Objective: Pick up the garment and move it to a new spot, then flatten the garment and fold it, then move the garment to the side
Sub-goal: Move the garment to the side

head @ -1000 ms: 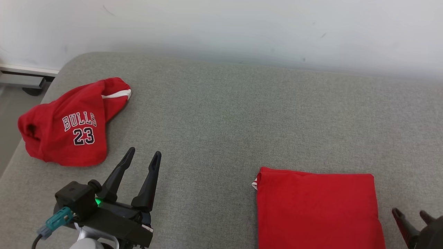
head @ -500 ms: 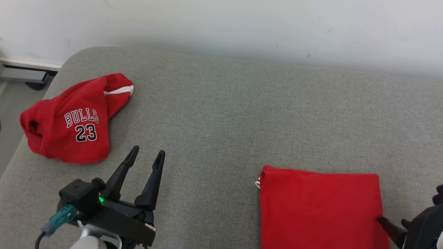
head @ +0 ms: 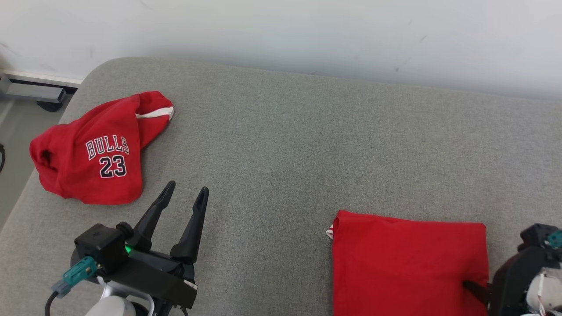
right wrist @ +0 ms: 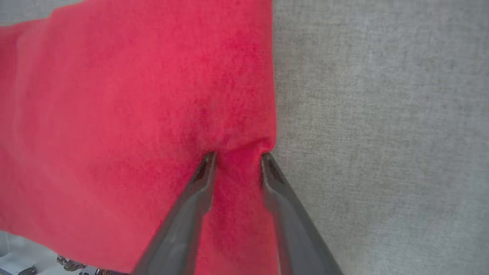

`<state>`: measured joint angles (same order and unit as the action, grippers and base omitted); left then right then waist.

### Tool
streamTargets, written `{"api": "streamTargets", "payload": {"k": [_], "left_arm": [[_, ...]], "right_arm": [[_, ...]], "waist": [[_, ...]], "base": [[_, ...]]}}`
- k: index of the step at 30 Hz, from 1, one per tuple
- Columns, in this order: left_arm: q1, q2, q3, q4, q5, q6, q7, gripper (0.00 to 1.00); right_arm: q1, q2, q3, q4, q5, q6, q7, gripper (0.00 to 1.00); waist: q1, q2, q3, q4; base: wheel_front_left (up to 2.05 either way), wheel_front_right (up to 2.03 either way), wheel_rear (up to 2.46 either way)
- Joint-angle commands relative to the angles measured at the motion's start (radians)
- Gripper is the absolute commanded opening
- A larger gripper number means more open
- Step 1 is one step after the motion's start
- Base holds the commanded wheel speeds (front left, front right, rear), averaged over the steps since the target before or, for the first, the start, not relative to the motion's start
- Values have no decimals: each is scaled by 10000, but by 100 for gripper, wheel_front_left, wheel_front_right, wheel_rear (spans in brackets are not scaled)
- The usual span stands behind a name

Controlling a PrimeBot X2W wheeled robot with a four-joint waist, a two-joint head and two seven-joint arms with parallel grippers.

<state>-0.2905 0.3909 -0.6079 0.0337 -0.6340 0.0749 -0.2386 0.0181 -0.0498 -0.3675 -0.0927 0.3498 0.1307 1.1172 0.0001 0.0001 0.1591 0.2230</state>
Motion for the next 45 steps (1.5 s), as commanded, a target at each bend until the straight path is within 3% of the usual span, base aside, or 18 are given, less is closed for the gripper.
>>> {"api": "streamTargets", "payload": {"k": [1, 9, 19, 24, 35, 45], "left_arm": [[-114, 46, 68, 34, 111, 50, -46, 100], [-350, 92, 183, 141, 247, 291, -23, 100], [-521, -37, 153, 197, 281, 403, -56, 100], [-576, 1, 91, 121, 265, 334, -39, 100], [-739, 161, 56, -145, 293, 325, 75, 100], [-808, 361, 56, -358, 297, 362, 163, 100]], "right_arm": [[-193, -19, 176, 26, -77, -1, -88, 0], [-971, -22, 887, 22, -824, -1, -334, 0], [-2062, -206, 595, 245, -1915, -2, -839, 0], [-2462, -924, 9, 672, -1883, -4, -1317, 0], [-2995, -3270, -1436, 2019, -1161, -9, -3358, 0], [-2350, -4517, -2508, 2688, -1097, -9, -4418, 0]], "waist": [[-1, -1, -14, 0], [-1, -1, -10, -31], [-1, -1, 109, 16], [-1, -1, 284, 46], [-1, -1, 756, -31], [-1, -1, 884, -58]], "base": [[0, 0, 0], [0, 0, 0], [0, 0, 0], [0, 0, 0], [0, 0, 0], [0, 0, 0]]}}
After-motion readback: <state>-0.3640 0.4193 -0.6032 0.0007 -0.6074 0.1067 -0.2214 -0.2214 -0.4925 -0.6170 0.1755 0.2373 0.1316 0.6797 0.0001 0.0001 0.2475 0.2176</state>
